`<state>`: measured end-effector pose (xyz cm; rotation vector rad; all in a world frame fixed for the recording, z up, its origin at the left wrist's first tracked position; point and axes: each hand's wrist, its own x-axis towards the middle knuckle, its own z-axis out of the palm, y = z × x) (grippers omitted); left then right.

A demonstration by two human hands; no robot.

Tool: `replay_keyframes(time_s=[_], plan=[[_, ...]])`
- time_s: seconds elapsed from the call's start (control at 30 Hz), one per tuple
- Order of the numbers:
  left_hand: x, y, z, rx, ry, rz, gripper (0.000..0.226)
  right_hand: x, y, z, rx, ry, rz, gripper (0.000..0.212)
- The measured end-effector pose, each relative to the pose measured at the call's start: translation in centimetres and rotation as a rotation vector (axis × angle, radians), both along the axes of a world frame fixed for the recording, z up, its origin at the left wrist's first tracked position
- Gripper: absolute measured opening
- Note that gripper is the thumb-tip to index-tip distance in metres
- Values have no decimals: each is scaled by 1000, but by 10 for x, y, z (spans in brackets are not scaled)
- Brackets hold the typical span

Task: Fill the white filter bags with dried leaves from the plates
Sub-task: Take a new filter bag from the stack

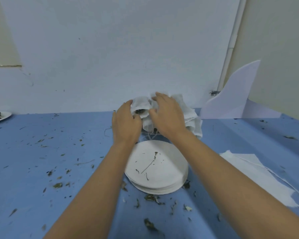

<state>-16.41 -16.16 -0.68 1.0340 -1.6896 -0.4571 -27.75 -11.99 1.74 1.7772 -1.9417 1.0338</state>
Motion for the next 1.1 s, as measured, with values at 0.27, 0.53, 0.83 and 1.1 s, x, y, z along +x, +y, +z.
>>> replay_keyframes(time_s=[0.27,0.53,0.83,1.1], plan=[[-62,101,-8,131,-220,-423,26,-60,102,-24,-187,-883,-188,31],[-108,141,-35,220,-653,-481,36,-89,141,-61,-66,-1023,-360,39],[-116,152,-37,198,-400,-266,33,-78,142,-63,-269,-1029,-323,31],[-76,134,9,32,158,-197,10,-58,143,-24,-322,-1139,190,29]])
